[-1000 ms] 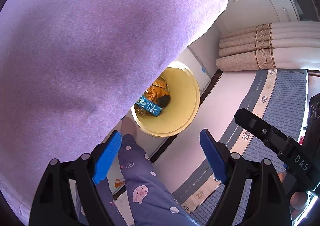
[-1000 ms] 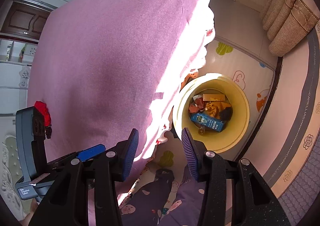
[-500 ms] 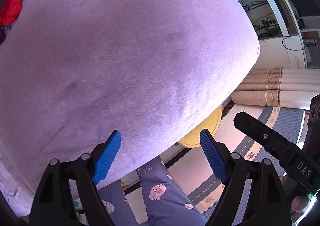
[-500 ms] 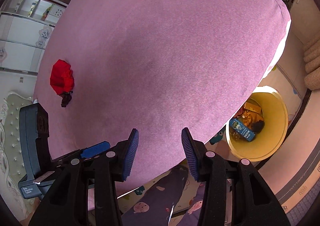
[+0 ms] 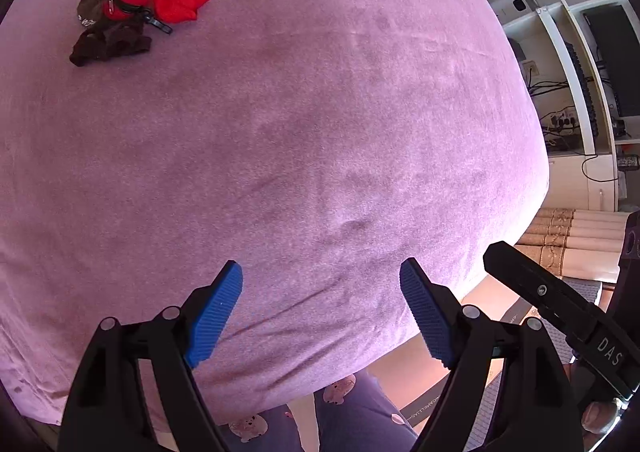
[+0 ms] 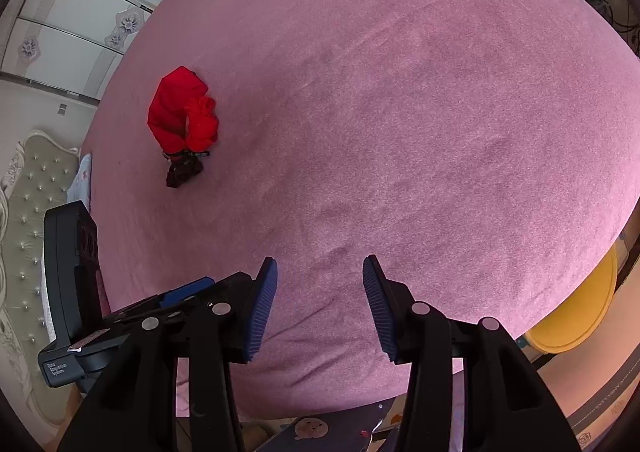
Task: Collect trash
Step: 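Move both tools back to the red bag on the bed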
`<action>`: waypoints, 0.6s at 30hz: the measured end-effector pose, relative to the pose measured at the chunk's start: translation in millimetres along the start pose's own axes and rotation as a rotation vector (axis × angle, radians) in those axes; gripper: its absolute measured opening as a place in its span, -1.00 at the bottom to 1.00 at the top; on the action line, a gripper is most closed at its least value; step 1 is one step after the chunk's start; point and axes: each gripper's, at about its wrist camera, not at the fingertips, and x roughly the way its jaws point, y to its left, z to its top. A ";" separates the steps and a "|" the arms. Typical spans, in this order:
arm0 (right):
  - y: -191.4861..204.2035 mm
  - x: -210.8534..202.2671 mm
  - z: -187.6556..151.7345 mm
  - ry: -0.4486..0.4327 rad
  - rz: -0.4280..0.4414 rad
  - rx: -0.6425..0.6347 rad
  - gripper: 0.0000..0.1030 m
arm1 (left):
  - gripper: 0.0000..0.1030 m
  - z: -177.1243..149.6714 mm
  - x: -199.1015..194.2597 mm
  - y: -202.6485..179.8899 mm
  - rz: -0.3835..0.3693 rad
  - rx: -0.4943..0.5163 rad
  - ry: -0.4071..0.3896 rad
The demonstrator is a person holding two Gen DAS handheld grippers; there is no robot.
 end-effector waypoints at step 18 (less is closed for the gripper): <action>79.1 68.0 100.0 0.082 0.034 -0.159 -0.13 | 0.56 86.0 -33.7 92.1 0.034 -0.222 -0.102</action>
